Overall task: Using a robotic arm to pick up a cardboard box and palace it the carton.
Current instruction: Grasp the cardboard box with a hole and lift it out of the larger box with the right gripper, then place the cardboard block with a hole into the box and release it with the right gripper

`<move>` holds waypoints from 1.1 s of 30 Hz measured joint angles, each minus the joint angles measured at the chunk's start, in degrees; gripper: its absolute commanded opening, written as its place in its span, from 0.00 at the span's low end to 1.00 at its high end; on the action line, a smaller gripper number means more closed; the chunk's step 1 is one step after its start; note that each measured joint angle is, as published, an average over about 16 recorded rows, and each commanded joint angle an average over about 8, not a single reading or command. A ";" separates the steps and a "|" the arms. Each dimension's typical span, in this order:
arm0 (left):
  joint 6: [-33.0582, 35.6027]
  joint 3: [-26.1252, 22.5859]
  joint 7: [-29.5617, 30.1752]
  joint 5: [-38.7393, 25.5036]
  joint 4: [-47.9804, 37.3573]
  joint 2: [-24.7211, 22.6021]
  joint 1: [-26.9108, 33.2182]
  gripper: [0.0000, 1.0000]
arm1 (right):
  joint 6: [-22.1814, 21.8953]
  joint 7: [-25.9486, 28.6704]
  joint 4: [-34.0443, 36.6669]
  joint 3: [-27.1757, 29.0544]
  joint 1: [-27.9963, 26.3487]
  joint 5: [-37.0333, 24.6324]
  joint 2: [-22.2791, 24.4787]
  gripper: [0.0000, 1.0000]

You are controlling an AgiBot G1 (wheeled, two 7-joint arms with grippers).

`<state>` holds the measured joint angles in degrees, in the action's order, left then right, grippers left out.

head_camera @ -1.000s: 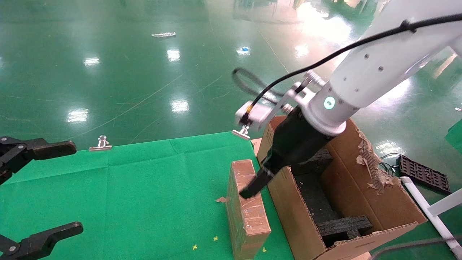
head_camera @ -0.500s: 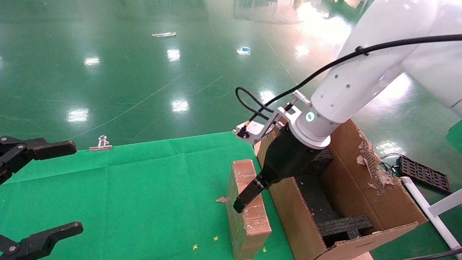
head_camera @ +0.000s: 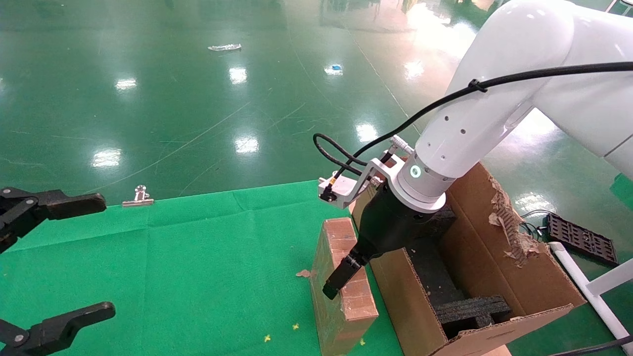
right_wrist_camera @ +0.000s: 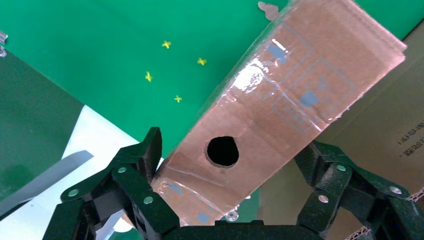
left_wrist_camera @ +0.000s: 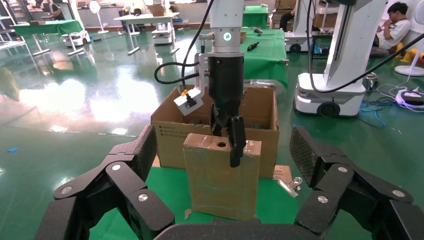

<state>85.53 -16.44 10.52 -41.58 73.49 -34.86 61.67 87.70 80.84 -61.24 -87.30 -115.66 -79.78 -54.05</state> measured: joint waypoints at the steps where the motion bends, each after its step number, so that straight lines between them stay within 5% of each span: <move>1: 0.00 0.00 0.00 0.00 0.00 0.00 0.00 0.00 | 0.00 0.08 -0.18 -0.07 0.01 -0.05 0.02 0.00; 21: -0.04 -0.08 -0.04 0.06 0.00 0.03 0.02 0.00 | -1.19 -0.27 -2.82 -0.53 -0.47 -1.15 1.02 0.00; 33: -0.05 -0.13 -0.06 0.09 0.00 0.05 0.03 0.00 | -10.52 -12.01 -5.19 7.03 -4.85 1.91 10.97 0.00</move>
<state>85.48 -16.57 10.46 -41.49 73.49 -34.81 61.70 77.18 68.84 -66.43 -80.28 -120.51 -77.87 -43.07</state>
